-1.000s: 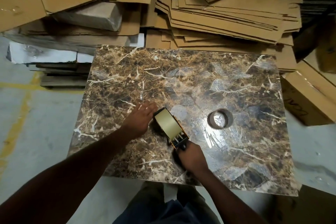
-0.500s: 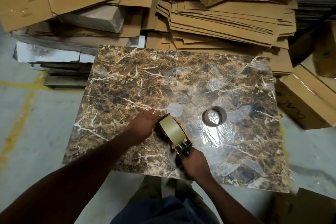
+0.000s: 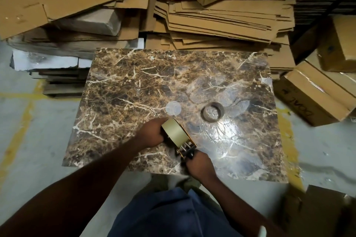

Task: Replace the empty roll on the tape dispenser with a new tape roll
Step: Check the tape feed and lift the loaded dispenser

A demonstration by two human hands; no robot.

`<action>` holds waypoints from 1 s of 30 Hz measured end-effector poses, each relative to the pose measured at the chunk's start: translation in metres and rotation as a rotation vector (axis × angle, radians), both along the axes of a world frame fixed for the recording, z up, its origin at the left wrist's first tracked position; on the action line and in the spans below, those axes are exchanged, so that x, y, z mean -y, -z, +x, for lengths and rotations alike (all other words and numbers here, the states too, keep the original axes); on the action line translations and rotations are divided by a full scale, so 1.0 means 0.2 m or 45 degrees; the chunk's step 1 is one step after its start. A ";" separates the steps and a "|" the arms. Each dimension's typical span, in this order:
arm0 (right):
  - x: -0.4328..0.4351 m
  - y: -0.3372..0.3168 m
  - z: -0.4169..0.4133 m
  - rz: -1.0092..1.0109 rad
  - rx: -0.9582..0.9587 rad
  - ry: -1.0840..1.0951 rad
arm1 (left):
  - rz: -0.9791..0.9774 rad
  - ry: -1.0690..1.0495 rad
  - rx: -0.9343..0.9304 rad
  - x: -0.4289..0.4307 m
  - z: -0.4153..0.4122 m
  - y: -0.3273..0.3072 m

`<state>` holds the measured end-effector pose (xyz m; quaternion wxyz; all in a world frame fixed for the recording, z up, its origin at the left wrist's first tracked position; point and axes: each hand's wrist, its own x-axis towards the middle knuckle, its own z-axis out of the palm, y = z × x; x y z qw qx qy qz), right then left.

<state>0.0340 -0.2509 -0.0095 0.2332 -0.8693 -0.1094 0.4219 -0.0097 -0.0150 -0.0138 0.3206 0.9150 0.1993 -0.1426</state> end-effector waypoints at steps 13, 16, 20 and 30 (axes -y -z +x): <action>0.06 0.00 -0.02 0.064 0.003 0.009 | -0.130 -0.087 -0.240 0.09 0.02 -0.04; 0.10 0.00 -0.07 0.057 0.031 0.014 | -0.155 -0.106 -0.224 0.10 -0.01 -0.04; 0.16 -0.01 -0.14 0.034 0.050 0.067 | -0.102 -0.069 -0.139 0.15 -0.05 -0.02; 0.22 -0.11 -0.19 -0.078 0.108 0.014 | -0.214 -0.276 -0.015 0.31 -0.12 0.08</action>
